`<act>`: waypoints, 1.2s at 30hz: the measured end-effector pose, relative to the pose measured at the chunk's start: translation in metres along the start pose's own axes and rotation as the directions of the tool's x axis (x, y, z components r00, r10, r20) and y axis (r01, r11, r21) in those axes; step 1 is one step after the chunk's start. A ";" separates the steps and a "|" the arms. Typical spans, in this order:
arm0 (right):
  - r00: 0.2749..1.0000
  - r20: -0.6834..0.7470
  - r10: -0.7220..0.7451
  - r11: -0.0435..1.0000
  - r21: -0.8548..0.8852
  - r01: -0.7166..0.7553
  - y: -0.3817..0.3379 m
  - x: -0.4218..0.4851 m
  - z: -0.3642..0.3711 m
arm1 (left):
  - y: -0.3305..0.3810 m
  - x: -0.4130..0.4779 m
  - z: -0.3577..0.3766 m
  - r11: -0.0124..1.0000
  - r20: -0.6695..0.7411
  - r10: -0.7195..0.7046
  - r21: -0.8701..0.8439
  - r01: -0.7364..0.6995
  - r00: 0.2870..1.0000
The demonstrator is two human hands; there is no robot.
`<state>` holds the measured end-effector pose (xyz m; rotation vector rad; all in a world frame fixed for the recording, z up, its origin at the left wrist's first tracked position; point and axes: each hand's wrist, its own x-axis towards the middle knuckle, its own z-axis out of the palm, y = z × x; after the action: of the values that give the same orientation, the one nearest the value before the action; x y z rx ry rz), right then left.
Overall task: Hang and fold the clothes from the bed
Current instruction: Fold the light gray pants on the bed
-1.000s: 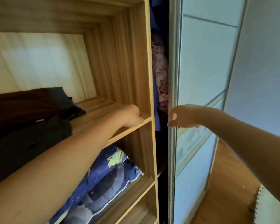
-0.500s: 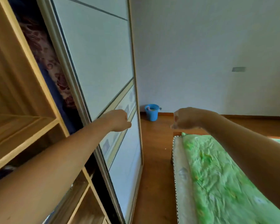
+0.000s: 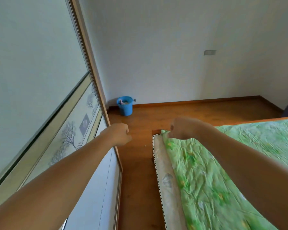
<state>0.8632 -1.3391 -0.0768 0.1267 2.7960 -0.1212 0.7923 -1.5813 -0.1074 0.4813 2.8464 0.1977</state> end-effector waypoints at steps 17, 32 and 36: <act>0.991 0.036 0.128 0.991 0.044 -0.130 0.045 0.301 -0.084 | -0.014 0.328 -0.039 0.995 0.042 0.079 0.050 -0.081 0.996; 0.964 -0.073 0.257 0.953 0.187 -0.240 0.144 0.493 -0.147 | 0.057 0.597 -0.084 0.957 0.108 0.275 0.063 -0.282 0.955; 0.951 -0.091 0.295 0.941 0.201 -0.273 0.187 0.561 -0.162 | 0.081 0.683 -0.089 0.934 0.076 0.351 0.044 -0.355 0.933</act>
<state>0.3019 -1.0958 -0.1262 0.6008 2.8429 -0.3130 0.1688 -1.2823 -0.1571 0.9938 2.6831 0.1600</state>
